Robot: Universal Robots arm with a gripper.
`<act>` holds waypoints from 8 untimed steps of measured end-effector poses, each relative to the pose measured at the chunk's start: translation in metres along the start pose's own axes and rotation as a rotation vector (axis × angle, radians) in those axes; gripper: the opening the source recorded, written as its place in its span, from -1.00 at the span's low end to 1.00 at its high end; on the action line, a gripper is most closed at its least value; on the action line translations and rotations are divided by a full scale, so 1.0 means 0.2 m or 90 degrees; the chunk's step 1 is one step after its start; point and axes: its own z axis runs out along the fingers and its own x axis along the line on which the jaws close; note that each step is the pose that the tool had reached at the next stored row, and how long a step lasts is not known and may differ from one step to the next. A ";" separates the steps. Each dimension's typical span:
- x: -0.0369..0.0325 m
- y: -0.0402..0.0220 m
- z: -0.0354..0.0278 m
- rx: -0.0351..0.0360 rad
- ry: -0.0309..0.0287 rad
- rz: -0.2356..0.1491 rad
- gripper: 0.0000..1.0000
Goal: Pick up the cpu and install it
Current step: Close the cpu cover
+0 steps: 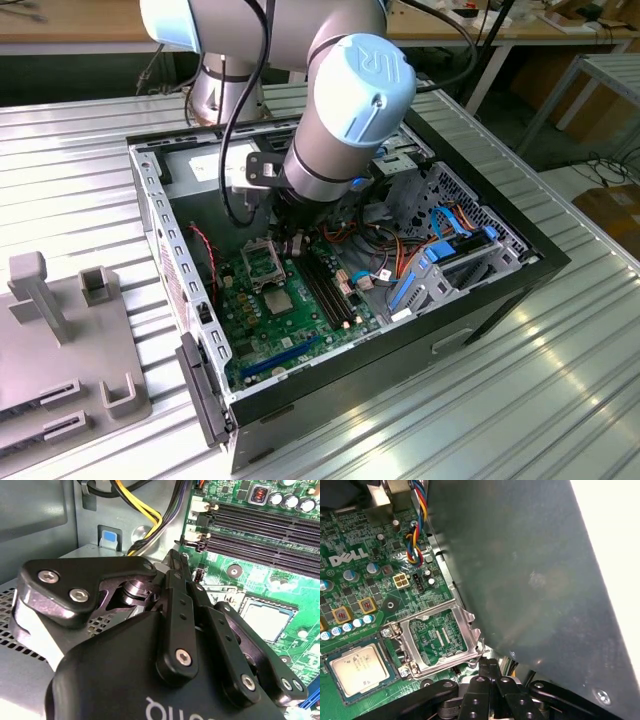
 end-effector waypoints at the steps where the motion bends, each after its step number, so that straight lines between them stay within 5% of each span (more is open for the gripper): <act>1: 0.000 0.001 -0.001 0.0000 0.0002 0.000 -0.79; 3: -0.004 0.018 -0.035 0.0008 0.0023 0.000 -0.79; 6: -0.023 0.036 -0.118 0.0049 0.0128 0.000 -0.79; 8: -0.024 0.039 -0.123 0.0050 0.0129 0.000 -0.79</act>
